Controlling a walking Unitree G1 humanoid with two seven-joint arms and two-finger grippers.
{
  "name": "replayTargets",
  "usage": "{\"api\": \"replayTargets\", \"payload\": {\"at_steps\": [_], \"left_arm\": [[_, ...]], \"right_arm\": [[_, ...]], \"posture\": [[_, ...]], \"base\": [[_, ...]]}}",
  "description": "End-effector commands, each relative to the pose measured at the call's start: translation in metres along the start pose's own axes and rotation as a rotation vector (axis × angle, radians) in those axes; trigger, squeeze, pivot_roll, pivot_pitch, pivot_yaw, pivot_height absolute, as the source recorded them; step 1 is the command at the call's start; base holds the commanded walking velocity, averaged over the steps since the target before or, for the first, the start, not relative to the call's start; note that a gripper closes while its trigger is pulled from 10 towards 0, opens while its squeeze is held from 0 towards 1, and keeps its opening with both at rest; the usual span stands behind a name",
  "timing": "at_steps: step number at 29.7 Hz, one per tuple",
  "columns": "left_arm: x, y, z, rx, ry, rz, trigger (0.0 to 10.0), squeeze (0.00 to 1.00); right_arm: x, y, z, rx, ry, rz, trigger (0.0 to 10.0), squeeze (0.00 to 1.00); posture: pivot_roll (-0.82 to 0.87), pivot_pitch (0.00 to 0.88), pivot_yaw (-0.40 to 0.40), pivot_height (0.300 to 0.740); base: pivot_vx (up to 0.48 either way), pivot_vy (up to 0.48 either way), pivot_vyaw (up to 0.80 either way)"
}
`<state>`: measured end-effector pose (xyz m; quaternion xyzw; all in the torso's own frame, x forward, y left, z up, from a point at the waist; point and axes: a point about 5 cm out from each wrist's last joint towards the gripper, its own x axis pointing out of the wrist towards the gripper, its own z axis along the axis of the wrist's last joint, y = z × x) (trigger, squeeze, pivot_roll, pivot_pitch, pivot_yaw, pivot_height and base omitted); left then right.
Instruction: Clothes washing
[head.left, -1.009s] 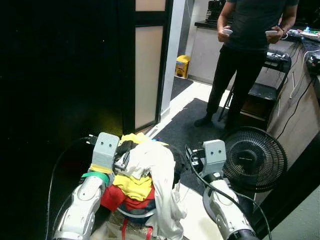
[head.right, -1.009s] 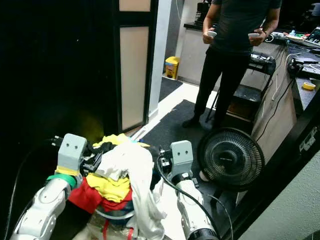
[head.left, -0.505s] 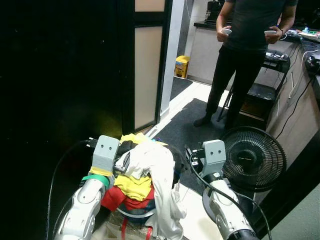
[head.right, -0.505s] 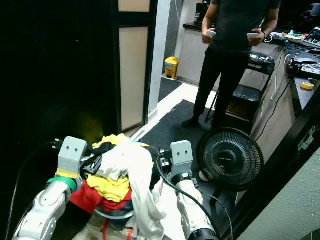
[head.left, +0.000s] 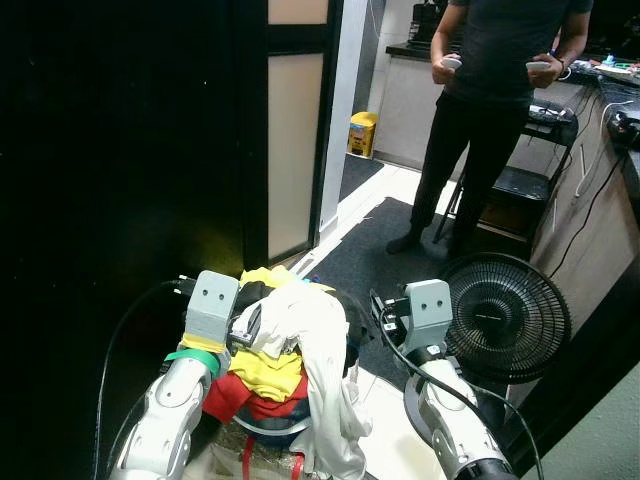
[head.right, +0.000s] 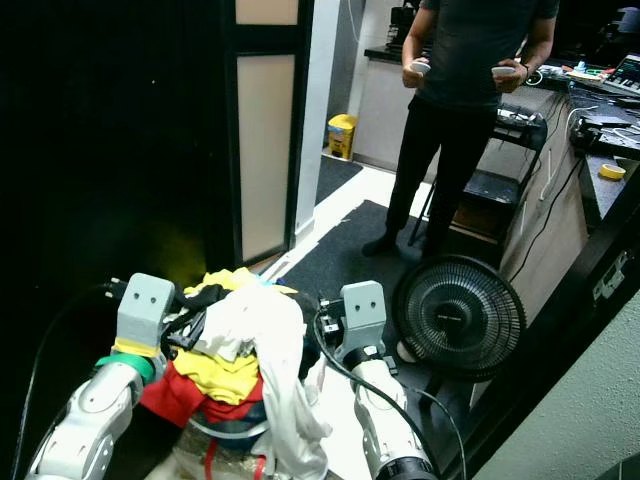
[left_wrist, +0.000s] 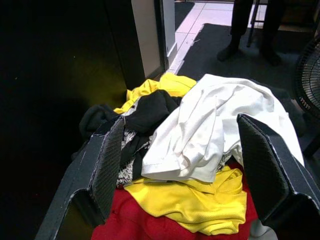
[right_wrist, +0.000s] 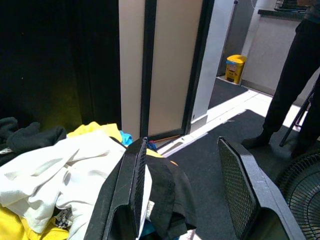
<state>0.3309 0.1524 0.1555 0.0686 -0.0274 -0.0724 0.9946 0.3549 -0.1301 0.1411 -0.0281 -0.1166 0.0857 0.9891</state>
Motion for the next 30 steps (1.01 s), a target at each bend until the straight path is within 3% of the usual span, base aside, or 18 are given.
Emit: {"api": "replayTargets", "payload": {"at_steps": [1,30], "left_arm": [[-0.0001,-0.0014,-0.003,-0.007,0.003,-0.002,10.0,0.0],[0.0009,-0.002,-0.001,-0.011,-0.004,0.001,10.0,0.0]], "right_arm": [[-0.0034,-0.0038,-0.0036,0.004,0.009,-0.013,10.0,0.0],[-0.0028,-0.0036,-0.0032,0.0,0.012,-0.023,10.0,0.0]], "posture": [[-0.02,0.0,0.015,0.74],[-0.01,0.013,0.018,0.74]], "base": [[0.0,0.0,0.0],[0.0,0.0,0.0]]}}
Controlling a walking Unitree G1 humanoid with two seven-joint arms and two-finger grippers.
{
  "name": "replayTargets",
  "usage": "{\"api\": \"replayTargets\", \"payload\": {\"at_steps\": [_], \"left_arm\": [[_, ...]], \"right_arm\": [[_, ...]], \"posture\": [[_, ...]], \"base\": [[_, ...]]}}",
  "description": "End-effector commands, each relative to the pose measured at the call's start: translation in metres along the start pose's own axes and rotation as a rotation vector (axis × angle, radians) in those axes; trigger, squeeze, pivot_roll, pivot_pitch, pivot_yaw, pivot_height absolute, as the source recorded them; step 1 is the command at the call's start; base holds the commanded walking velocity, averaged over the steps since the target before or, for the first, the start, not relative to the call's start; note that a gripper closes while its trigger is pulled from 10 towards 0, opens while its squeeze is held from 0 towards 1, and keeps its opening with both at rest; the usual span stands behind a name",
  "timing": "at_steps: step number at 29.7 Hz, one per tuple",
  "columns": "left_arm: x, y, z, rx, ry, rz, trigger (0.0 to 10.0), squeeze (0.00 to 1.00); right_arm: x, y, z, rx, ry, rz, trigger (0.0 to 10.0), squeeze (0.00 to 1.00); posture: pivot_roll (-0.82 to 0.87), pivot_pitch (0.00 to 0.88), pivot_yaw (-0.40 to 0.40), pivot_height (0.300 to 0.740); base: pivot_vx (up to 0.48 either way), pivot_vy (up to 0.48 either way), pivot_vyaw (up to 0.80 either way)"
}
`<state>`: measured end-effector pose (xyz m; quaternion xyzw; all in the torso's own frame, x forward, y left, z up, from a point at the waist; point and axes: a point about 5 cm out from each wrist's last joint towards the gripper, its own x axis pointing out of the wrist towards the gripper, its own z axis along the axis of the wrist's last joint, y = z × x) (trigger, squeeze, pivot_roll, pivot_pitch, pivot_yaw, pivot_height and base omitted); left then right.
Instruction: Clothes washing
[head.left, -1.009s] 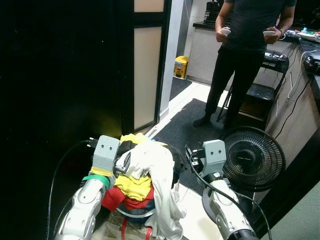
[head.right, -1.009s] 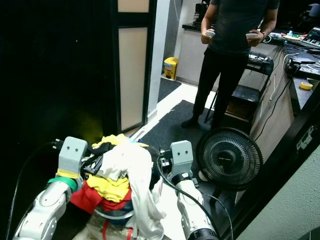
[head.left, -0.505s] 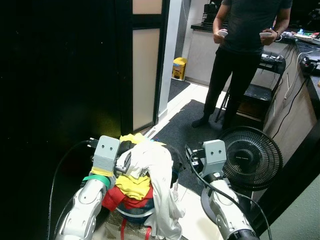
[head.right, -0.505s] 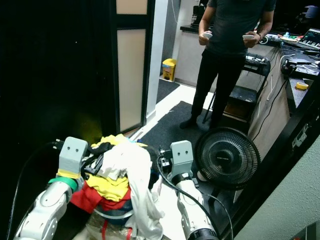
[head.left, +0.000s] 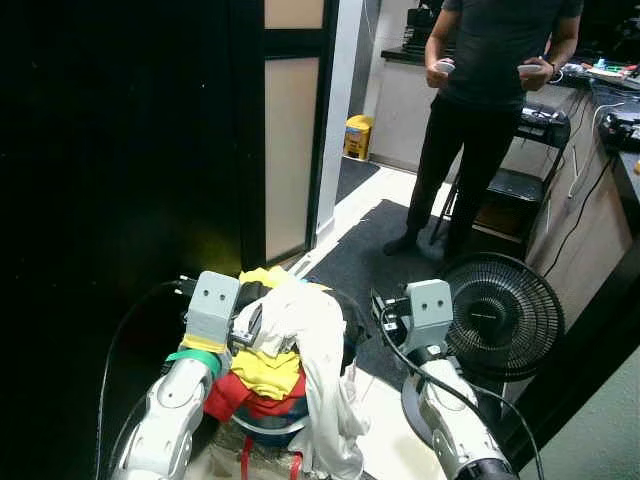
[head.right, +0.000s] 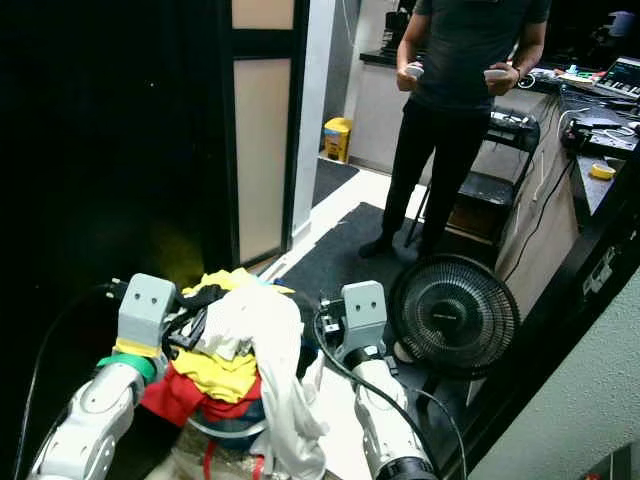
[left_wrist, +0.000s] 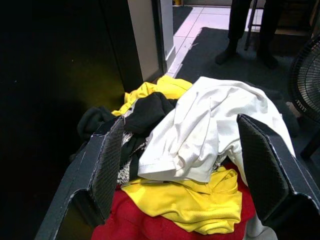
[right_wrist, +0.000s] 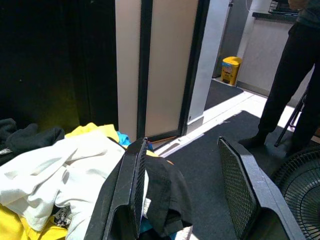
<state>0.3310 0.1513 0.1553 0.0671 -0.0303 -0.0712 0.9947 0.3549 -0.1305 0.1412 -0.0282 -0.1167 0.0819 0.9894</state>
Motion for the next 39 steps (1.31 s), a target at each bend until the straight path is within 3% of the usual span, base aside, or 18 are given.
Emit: {"api": "replayTargets", "payload": {"at_steps": [1,39], "left_arm": [[0.0007,-0.0009,-0.0008,-0.009,0.001,-0.001,10.0,0.0],[0.0012,0.0,0.0,0.0,0.001,0.001,10.0,0.0]], "right_arm": [[-0.0028,-0.0032,-0.0032,0.001,0.012,-0.016,10.0,0.0],[-0.0019,-0.001,-0.0033,0.003,0.014,-0.012,10.0,0.0]], "posture": [[-0.01,0.013,0.018,0.74],[-0.01,0.013,0.018,0.74]], "base": [[0.0,0.0,0.0],[0.0,0.0,0.0]]}}
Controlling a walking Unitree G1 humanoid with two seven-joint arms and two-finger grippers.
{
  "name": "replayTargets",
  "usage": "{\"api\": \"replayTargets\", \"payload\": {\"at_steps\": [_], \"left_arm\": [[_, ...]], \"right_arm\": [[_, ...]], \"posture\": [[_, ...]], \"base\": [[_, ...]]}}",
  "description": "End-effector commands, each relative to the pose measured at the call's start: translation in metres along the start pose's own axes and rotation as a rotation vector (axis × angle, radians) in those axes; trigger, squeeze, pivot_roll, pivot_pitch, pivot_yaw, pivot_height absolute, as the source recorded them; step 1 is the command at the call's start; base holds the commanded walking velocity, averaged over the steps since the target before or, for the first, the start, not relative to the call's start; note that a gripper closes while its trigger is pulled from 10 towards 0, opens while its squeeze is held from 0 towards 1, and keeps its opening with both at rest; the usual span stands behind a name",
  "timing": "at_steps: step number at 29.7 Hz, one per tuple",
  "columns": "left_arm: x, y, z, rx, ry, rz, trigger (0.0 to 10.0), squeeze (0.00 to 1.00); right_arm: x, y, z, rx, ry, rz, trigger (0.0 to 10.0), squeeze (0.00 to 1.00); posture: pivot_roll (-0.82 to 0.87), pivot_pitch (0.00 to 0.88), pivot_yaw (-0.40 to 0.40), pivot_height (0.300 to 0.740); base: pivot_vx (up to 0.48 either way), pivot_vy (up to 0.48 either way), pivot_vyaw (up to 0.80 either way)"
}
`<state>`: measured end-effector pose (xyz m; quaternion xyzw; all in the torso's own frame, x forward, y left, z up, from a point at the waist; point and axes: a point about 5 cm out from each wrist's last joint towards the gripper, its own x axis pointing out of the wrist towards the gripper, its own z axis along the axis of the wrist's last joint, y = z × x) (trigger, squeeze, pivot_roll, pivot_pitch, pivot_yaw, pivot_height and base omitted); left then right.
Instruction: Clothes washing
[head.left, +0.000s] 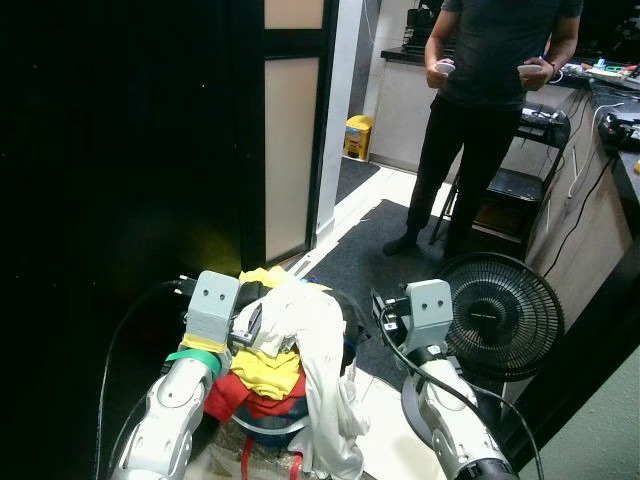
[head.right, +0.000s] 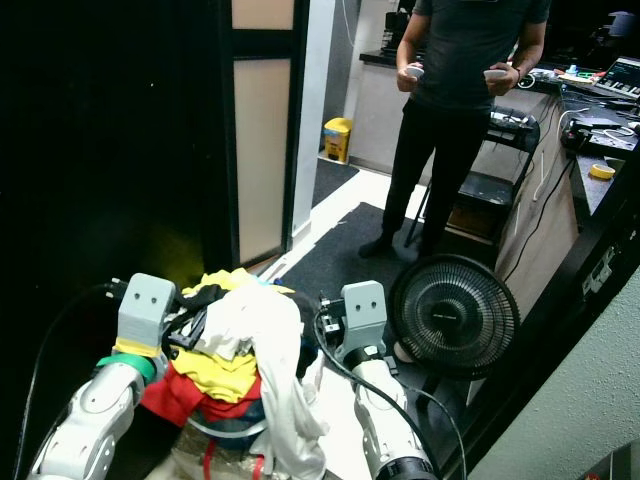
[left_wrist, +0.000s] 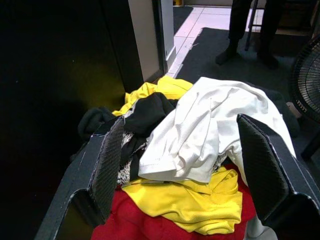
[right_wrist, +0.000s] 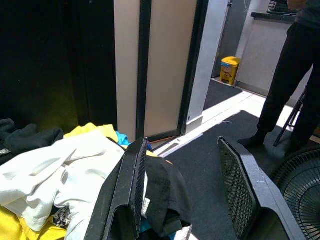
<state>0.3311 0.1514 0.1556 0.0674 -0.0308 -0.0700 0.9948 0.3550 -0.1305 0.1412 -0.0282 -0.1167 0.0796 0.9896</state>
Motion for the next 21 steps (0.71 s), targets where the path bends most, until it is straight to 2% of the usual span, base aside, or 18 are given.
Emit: {"api": "replayTargets", "payload": {"at_steps": [1,21], "left_arm": [[0.0011,-0.0002,-0.0003,-0.001,0.002,-0.001,10.0,0.0],[0.0026,0.0008,0.0002,0.001,-0.002,0.008,10.0,0.0]], "right_arm": [[-0.002,-0.001,-0.0033,0.004,0.014,-0.007,10.0,0.0],[-0.0006,-0.0008,-0.0026,0.0,0.013,-0.002,10.0,0.0]], "posture": [[-0.01,0.013,0.018,0.74],[-0.01,0.002,0.015,0.74]], "base": [[0.0,0.0,0.0],[0.0,0.0,0.0]]}}
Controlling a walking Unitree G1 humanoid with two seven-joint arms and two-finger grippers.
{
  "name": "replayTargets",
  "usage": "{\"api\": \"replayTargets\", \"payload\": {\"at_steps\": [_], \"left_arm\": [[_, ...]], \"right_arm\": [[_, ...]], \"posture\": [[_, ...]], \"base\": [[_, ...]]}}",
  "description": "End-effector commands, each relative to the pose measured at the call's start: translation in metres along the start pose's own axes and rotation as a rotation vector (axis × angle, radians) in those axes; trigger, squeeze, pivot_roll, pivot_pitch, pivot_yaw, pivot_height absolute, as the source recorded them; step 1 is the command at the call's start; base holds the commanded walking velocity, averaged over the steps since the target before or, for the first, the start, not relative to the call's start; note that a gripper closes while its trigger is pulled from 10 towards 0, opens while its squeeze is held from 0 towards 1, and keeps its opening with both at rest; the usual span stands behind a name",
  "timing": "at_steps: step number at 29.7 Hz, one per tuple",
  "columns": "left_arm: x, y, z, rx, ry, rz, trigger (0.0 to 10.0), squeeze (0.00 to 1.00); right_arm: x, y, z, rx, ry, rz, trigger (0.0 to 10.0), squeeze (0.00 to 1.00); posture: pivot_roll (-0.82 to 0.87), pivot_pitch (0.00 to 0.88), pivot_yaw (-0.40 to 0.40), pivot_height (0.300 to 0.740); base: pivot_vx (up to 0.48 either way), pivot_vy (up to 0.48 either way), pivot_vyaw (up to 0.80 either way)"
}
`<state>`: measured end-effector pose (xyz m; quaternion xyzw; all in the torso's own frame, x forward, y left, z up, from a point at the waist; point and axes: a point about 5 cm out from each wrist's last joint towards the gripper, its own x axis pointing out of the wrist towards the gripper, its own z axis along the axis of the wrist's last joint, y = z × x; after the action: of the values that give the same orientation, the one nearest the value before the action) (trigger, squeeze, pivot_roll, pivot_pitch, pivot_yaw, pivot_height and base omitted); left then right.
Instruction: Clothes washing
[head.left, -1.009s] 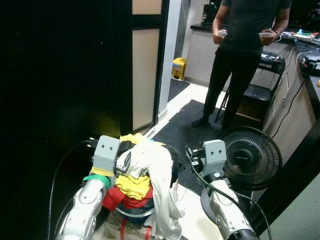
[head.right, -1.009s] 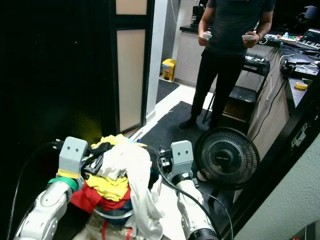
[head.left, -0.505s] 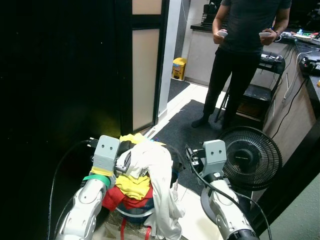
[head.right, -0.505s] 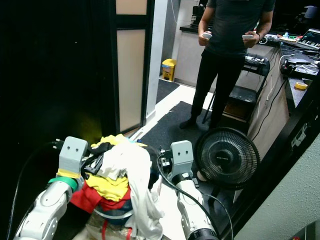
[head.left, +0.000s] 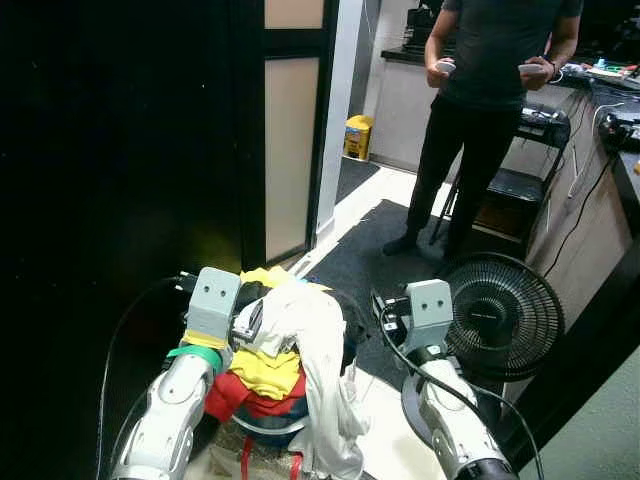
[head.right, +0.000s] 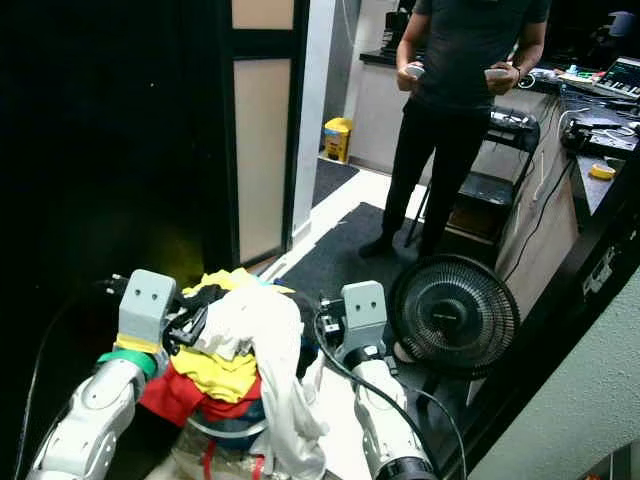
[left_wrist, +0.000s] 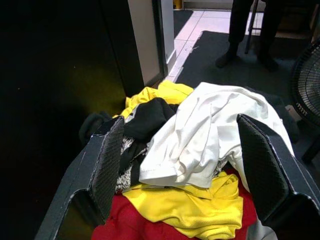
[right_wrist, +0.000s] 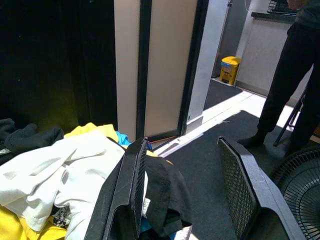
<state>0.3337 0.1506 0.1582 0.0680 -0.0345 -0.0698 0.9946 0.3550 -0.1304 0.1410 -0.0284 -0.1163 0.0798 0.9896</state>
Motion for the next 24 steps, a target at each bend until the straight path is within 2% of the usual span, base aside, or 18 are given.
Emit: {"api": "replayTargets", "payload": {"at_steps": [1,24], "left_arm": [[-0.0002,0.0009,-0.0024,-0.001,0.005,0.007,10.0,0.0],[-0.0003,0.0019,-0.0018,-0.007,0.0,0.013,10.0,0.0]], "right_arm": [[-0.0006,-0.0009,-0.0025,-0.001,0.012,-0.002,10.0,0.0],[-0.001,-0.0002,-0.0033,0.002,0.015,-0.001,10.0,0.0]], "posture": [[-0.01,0.002,0.015,0.74],[-0.01,0.004,0.015,0.74]], "base": [[0.0,0.0,0.0],[0.0,0.0,0.0]]}}
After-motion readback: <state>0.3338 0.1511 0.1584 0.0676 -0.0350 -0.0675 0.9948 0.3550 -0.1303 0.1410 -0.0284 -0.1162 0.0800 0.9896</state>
